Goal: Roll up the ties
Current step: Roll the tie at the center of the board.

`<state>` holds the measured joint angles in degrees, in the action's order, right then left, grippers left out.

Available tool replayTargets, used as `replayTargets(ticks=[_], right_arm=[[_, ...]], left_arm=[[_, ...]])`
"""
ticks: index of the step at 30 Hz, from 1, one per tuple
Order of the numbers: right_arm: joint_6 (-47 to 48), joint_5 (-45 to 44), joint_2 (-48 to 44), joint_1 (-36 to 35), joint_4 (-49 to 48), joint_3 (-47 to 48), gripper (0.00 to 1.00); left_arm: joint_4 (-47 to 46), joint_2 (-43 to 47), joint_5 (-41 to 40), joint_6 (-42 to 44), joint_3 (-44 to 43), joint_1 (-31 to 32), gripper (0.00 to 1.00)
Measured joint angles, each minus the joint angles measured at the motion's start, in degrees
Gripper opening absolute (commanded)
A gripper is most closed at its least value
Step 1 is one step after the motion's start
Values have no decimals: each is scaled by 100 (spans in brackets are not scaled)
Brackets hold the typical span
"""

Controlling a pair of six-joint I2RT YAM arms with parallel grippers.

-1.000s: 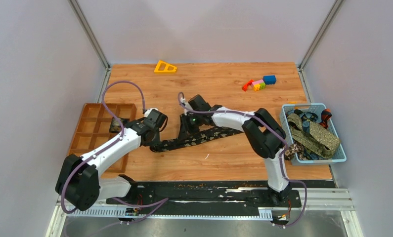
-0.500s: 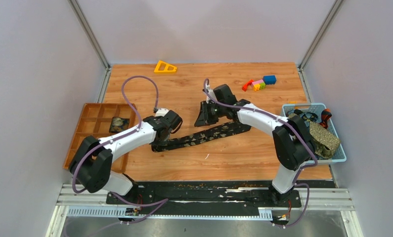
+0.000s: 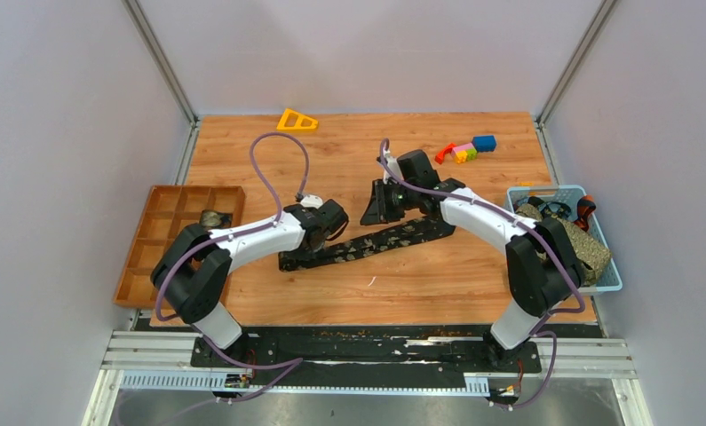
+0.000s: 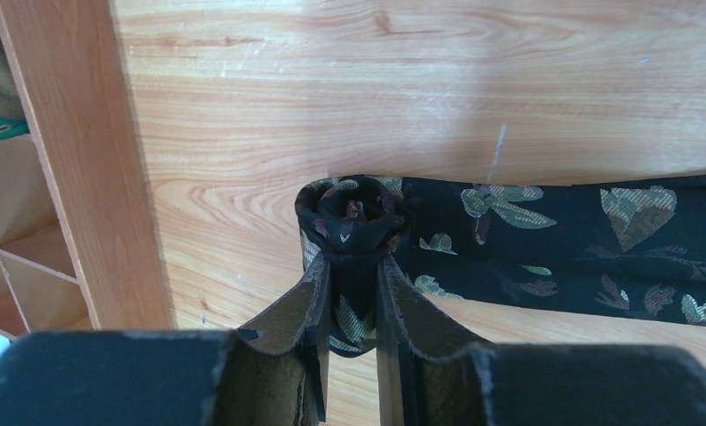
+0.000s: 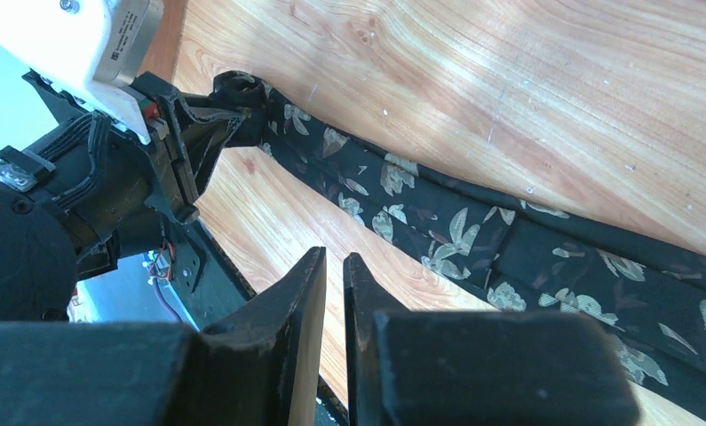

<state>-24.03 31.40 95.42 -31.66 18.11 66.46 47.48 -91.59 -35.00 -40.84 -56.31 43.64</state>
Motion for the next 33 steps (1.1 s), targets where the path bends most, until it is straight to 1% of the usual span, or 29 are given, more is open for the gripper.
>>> replayTargets(ticks=[4,7,17,25,29,33], right_arm=[[31,-2,-4,13,55,-11,15],[39,-2,-4,26,74,-11,15],[37,-2,-4,35,109,-63,15],[15,-2,11,31,107,-63,14],[2,-7,70,-13,105,-55,14],[-28,-46,210,-103,120,-17,14]], left_arm=[[-4,-175,-2,-13,-149,96,31],[-22,-264,7,-20,-190,179,38],[-258,-334,435,-17,-271,240,49],[-710,-273,894,50,-225,240,50],[-872,-192,953,96,-144,240,50],[-986,-61,966,133,-35,240,55]])
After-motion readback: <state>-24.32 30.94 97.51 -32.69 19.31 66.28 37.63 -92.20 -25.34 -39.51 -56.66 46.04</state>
